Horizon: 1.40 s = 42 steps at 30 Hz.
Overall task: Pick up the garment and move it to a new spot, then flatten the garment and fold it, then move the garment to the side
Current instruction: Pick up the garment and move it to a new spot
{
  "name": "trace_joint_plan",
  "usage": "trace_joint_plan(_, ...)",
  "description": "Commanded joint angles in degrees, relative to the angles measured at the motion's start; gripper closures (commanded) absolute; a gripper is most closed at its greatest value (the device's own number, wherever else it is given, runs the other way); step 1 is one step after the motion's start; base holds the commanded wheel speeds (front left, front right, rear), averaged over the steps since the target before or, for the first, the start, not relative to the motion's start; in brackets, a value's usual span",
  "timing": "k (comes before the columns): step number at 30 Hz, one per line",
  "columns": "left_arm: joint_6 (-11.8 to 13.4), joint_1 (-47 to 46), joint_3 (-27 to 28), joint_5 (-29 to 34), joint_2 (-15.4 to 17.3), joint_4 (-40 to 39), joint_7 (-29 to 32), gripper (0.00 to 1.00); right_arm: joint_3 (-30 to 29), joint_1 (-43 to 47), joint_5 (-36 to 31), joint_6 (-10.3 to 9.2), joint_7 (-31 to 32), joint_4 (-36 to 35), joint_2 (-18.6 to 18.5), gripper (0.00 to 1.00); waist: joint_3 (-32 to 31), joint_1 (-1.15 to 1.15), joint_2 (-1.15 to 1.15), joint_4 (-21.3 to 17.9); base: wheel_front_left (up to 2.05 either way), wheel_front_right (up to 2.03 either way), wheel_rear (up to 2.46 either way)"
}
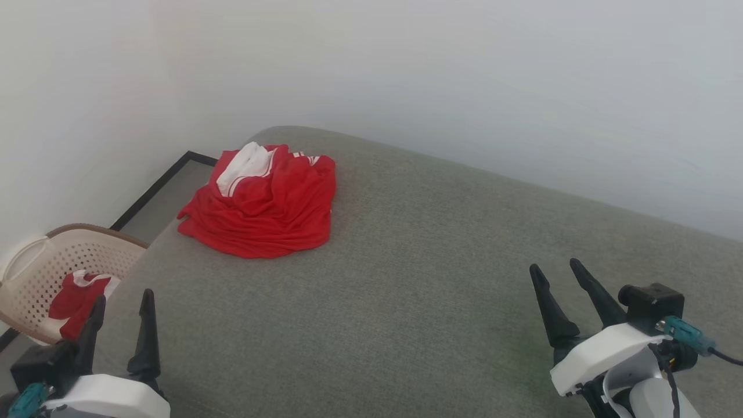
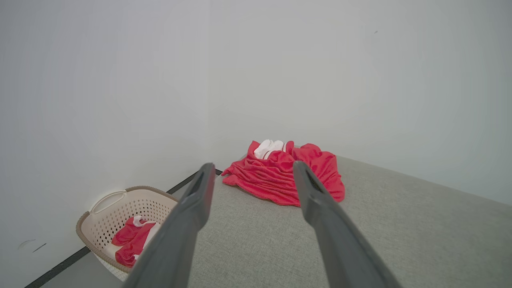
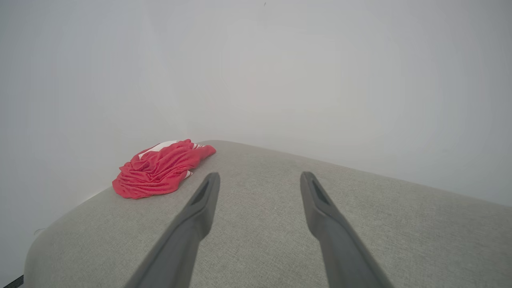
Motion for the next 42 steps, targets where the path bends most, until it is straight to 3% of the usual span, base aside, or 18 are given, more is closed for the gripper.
trace_joint_plan(1,0.3,0.3,0.1,-0.6,0.0,-0.3,0.2,0.00,0.1,-0.4,0.1,-0.02,-0.4,0.2,0.2,0.00,-0.1,0.00,0.00,0.4,0.00,0.00,0.00)
trace_joint_plan(12,0.3,-1.6,-0.1,-2.1,0.2,-0.2,1.5,0.00,0.0,-0.3,0.4,-0.02,-0.3,0.2,-0.3,0.00,0.9,0.00,0.00,0.7,0.00,0.00,0.00)
trace_joint_plan(21,-0.7,-10.3,-1.1,-3.9,2.3,5.4,3.2,0.00,0.0,-1.2,-0.1,-0.02,1.0,-1.4,-1.6,0.00,4.4,0.00,0.00,-2.8,0.00,0.00,0.00)
trace_joint_plan(31,-1.3,-26.2,-0.7,-6.0,5.5,18.8,2.7,0.00,-0.9,-4.6,-0.5,-0.02,3.1,-5.8,-4.9,0.00,15.1,0.00,0.00,-9.1,0.00,0.00,0.00)
trace_joint_plan(42,-2.0,-44.8,-3.0,-6.8,8.6,35.2,6.0,0.00,-3.2,-8.2,-0.8,-0.02,4.8,-12.2,-8.8,0.00,29.1,0.00,0.00,-12.6,0.00,0.00,0.00)
